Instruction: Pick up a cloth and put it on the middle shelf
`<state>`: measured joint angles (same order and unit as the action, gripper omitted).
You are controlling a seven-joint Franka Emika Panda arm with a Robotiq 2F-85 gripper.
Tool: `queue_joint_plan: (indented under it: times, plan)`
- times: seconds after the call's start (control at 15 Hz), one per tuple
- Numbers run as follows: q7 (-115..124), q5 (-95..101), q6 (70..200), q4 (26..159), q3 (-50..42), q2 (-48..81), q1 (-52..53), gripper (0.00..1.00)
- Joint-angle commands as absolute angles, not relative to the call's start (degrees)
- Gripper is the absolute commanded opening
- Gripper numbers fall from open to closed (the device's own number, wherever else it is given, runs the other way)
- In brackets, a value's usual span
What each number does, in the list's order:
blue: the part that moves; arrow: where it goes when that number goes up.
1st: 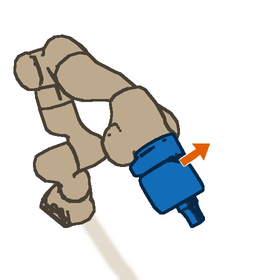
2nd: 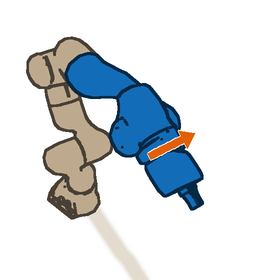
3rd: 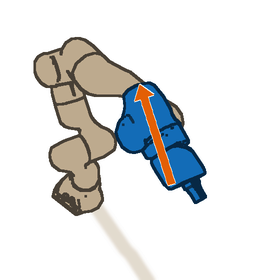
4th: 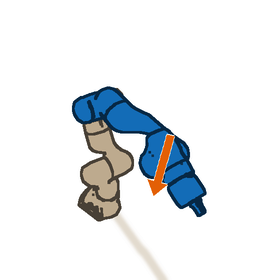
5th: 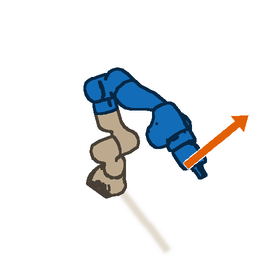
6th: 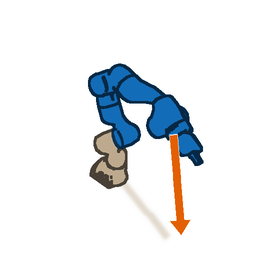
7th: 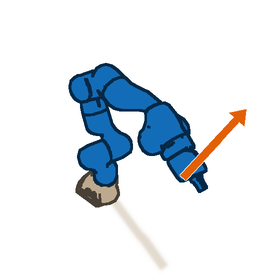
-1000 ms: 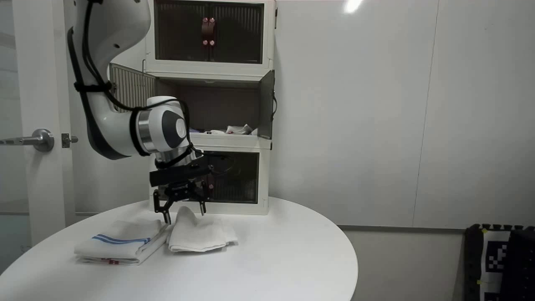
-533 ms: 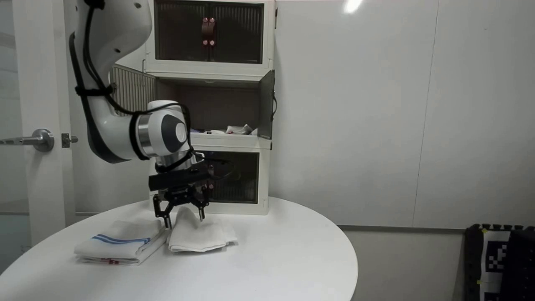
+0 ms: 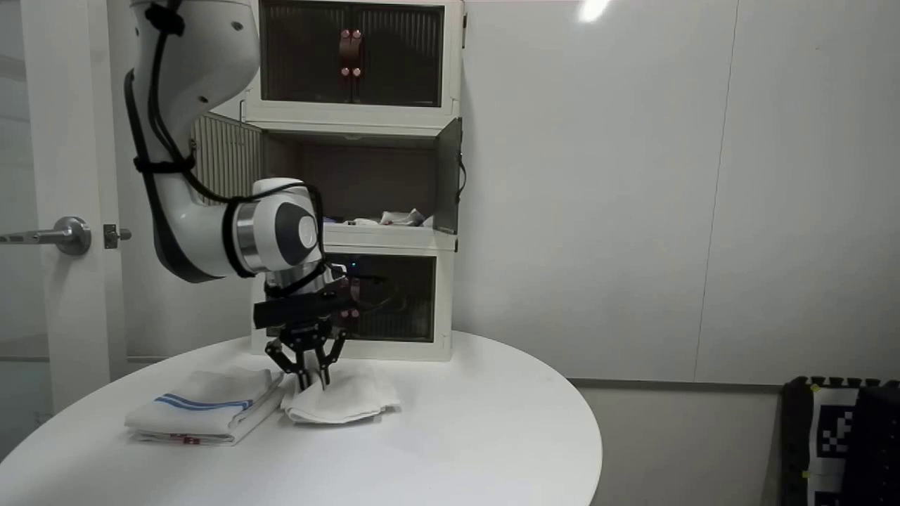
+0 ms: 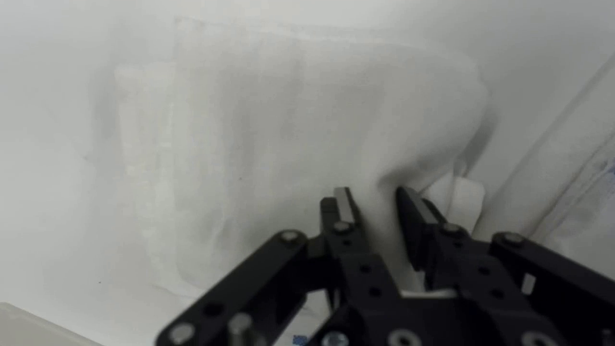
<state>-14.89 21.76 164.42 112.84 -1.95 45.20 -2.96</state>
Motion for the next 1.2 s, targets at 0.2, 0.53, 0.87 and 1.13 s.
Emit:
queue_joint_plan:
  times: [0.2,0.53,0.87,1.13]
  plan:
    - [-14.9,16.0,161.3,108.4,2.2,44.8,-2.5,0.06]
    - [-13.0,12.0,164.4,110.0,3.7,39.1,-2.8,0.06]
    - [-7.2,10.5,170.4,114.2,-0.9,30.6,-1.9,0.06]
    - [-1.1,10.1,175.0,116.2,-6.3,25.5,-0.1,0.05]
